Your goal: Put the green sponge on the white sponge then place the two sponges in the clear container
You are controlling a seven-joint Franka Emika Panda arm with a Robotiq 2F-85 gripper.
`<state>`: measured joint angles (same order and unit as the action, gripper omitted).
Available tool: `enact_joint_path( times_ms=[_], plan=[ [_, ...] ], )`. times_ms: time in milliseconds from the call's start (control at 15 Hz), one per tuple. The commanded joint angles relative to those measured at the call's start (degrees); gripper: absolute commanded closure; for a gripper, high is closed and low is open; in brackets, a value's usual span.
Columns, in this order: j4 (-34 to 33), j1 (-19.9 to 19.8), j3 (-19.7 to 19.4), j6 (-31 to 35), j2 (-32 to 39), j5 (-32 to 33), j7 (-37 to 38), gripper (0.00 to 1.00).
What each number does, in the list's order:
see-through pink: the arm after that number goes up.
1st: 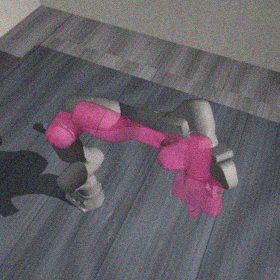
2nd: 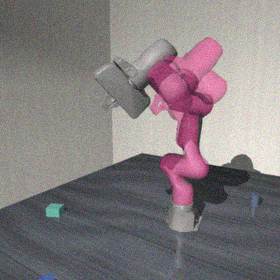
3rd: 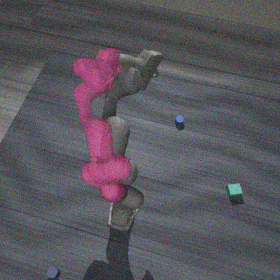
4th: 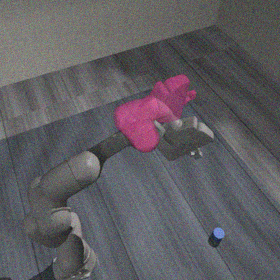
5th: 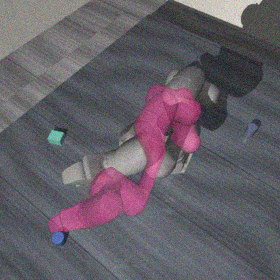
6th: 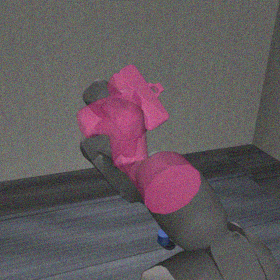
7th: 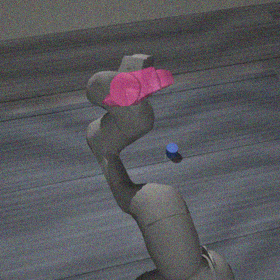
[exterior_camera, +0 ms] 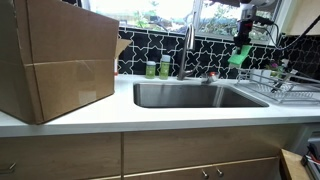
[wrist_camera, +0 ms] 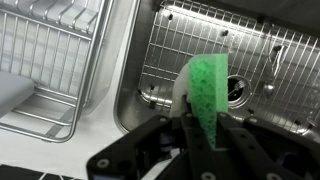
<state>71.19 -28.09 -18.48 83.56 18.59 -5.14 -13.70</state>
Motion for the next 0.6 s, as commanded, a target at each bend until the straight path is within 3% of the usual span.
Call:
enact_joint_path(
  times_ms=[0,533],
  plan=[
    [-9.43,-3.00,-0.33,-1.03,8.19,-4.81,9.07,0.93],
    [-20.78,-7.83,1.63,2.42,18.63,-12.35,31.16,0.93]
  ],
)
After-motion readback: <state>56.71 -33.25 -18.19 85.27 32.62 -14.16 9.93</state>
